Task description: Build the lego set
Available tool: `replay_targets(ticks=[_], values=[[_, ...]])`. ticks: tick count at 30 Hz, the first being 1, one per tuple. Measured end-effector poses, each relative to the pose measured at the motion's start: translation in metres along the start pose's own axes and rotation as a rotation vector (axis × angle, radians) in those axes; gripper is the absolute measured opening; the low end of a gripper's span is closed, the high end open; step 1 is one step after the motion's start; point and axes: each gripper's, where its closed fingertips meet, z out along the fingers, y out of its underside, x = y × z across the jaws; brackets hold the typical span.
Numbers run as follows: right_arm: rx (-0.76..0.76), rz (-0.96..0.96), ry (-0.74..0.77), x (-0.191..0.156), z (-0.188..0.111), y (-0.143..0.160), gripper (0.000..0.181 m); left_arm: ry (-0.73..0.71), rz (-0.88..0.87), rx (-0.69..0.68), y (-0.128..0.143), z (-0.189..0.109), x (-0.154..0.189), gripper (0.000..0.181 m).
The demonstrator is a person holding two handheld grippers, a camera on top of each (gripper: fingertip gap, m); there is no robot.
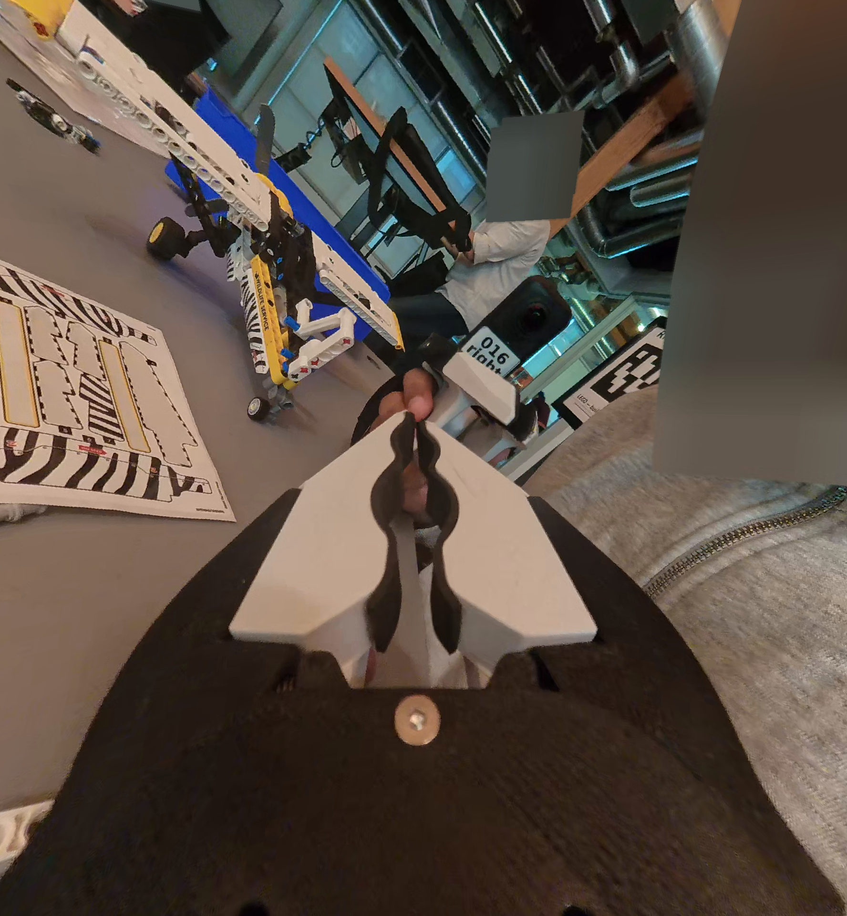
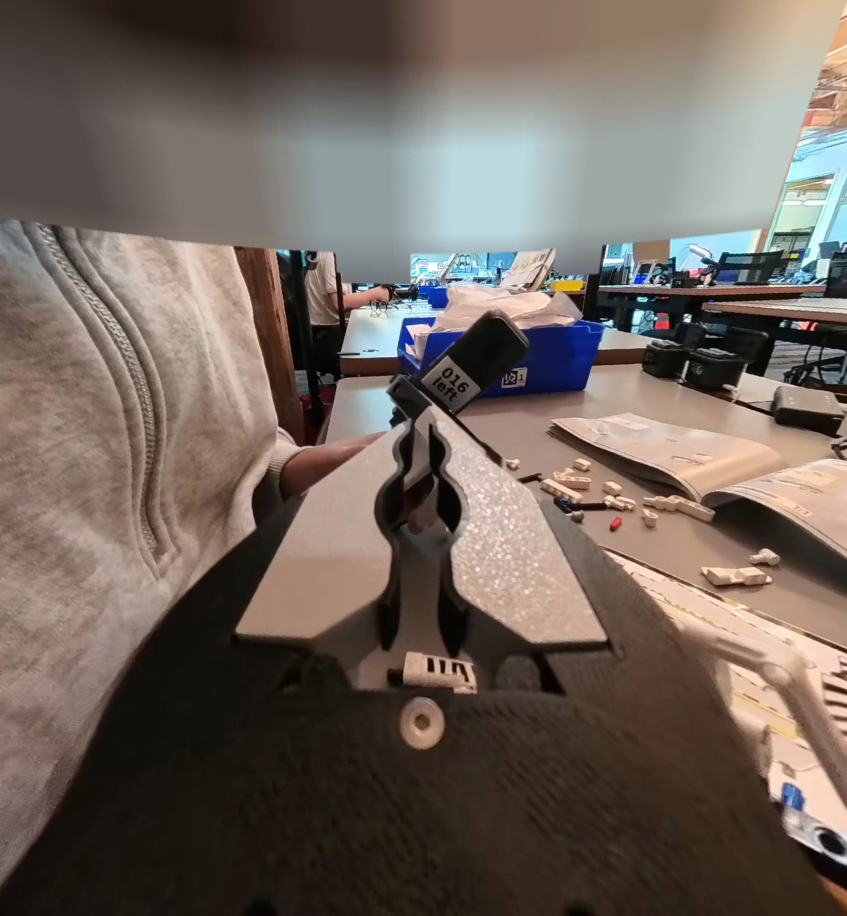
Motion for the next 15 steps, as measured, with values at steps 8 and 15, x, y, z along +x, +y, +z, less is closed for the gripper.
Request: replay_targets(ticks=[8,15], values=[[0.002,-0.063,0.026,-0.004,0.0,0.001,0.001,0.036,-0.031,0.024,0.001,-0.005,0.006,0.009],[0.05,-0.092,0.059,-0.003,-0.006,-0.006,0.001,0.052,-0.031,0.027,0.006,-0.007,0.013,0.016]])
